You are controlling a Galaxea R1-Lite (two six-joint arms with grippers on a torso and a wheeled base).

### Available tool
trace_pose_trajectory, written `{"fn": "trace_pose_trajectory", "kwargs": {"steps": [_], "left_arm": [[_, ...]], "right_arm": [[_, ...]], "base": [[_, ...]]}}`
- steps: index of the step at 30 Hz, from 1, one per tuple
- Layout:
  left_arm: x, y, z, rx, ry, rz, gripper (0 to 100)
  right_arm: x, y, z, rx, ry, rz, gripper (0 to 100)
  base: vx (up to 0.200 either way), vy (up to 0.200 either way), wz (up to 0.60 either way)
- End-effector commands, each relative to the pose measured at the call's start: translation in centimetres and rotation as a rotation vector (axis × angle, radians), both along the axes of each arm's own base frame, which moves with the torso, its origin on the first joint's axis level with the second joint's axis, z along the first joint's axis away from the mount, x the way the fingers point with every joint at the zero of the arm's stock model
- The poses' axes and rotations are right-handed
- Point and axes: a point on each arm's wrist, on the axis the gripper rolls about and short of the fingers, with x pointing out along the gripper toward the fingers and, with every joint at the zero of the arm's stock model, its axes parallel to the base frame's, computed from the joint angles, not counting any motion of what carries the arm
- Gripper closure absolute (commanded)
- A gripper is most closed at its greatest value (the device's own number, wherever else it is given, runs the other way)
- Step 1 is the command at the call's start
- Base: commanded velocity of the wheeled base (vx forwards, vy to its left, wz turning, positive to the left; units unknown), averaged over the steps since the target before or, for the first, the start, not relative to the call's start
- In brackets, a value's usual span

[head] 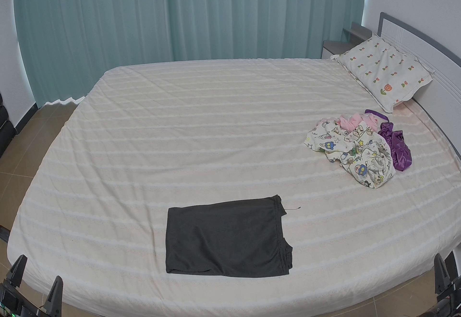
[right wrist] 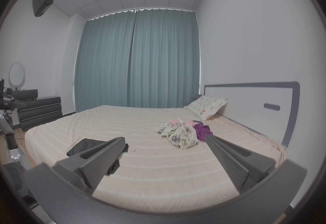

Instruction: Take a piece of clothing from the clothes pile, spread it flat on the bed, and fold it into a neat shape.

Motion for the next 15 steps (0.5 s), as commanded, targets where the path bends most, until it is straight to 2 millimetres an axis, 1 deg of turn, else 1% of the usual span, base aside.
{"fn": "trace_pose_trajectory", "kwargs": {"steps": [1,2,9,15], "left_arm": [[0.05,0.0,-0.52,0.0,0.007,0.0,0],[0.05,0.0,-0.52,0.0,0.007,0.0,0],[0.05,0.0,-0.52,0.0,0.007,0.0,0],[0.05,0.0,-0.52,0.0,0.007,0.0,0]], "right_arm": [[0.09,-0.01,-1.35,0.045,0.093,-0.001,0],[-0.07,-0.01,-1.45,0.065,0.134,-0.005,0],[0.09,-0.04,-1.24,0.065,0.081,-0.014,0],[0.09,-0.02,-1.25,0.062,0.079,-0.008,0]], "base": [[0.0,0.0,0.0],[0.0,0.0,0.0],[0.0,0.0,0.0],[0.0,0.0,0.0]]}}
